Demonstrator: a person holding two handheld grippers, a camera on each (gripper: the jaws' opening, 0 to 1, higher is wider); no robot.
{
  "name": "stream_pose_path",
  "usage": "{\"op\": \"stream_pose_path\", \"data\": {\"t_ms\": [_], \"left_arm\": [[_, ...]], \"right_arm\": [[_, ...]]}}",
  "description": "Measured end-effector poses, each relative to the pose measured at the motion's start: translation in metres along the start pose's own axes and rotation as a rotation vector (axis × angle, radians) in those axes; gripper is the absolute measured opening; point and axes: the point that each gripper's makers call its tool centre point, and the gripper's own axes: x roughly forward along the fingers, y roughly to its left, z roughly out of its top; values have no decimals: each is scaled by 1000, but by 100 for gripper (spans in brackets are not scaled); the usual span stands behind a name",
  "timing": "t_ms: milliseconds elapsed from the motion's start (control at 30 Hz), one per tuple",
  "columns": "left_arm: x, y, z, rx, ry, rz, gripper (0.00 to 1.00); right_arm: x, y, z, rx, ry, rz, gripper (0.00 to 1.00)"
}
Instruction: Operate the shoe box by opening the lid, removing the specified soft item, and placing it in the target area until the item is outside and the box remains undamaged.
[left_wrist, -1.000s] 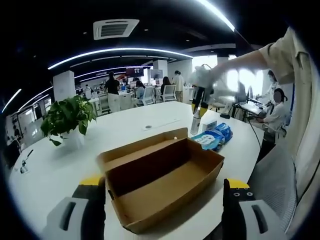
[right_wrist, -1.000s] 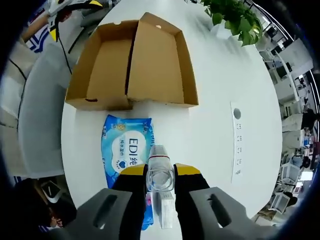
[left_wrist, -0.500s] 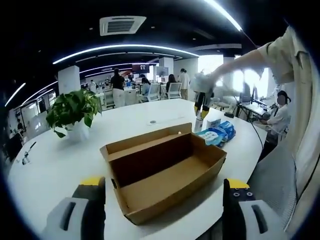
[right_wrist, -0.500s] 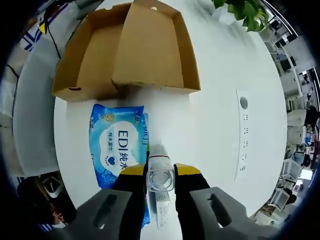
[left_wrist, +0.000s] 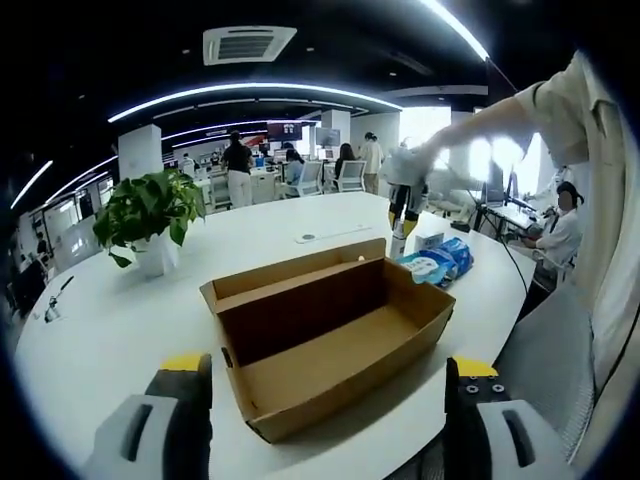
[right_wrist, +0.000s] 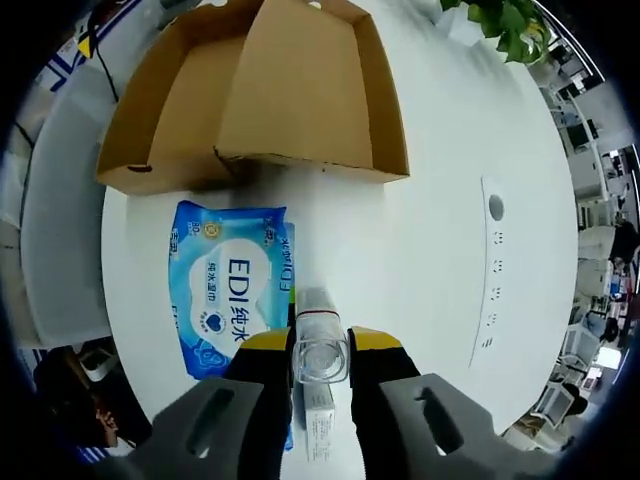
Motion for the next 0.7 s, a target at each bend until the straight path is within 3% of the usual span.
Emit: {"op": "stream_pose_path", "data": {"t_ms": [467, 700], "left_arm": [[1, 2, -2, -9, 14, 11, 97], [2, 8, -3, -18, 31, 40, 91]], "right_arm": [[1, -5, 1, 13, -16, -2, 19], [-2, -10, 4, 12, -42, -19, 25]]}}
